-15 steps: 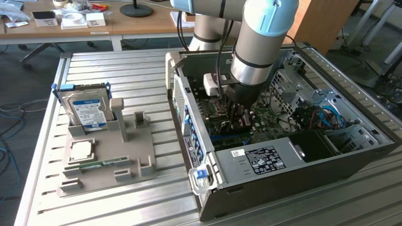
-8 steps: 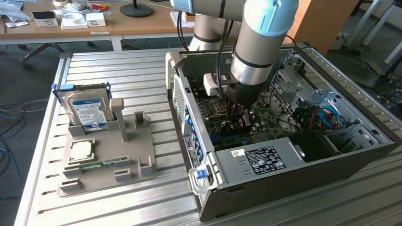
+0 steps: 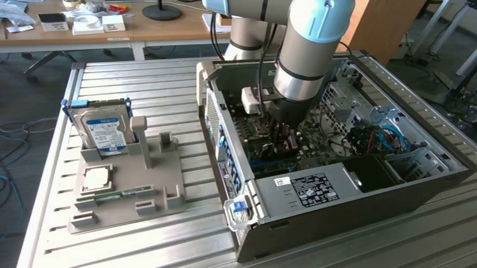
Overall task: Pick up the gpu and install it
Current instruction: 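Insert the gpu into the slot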
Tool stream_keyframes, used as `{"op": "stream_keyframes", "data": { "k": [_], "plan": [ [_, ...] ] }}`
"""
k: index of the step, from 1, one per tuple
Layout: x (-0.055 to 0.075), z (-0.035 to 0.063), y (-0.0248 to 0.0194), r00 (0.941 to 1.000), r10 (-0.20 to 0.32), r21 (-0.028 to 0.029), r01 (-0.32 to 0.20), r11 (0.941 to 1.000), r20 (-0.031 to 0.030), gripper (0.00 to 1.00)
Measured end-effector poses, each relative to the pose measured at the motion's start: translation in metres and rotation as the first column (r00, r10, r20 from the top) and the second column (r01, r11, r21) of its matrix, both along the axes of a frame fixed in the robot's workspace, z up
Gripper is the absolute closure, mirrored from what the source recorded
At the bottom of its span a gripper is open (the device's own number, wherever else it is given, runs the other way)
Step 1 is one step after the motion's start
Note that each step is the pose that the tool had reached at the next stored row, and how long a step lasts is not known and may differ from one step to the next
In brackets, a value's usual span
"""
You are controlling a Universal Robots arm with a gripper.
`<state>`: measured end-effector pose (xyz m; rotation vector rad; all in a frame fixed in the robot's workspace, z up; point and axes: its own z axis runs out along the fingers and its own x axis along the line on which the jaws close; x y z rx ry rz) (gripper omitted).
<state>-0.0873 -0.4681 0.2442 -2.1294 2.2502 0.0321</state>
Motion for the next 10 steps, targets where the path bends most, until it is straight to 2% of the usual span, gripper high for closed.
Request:
{"op": "stream_keyframes", "data": {
  "k": [4, 10],
  "plan": [
    [0.0, 0.0016, 0.0001, 1.0, 0.01, 0.0021, -0.01, 0.9999, 0.0004, 0.73],
    [0.0, 0.001, 0.0, 0.9999, 0.011, 0.0022, -0.011, 0.9999, 0.0004, 0.73]
  ]
}}
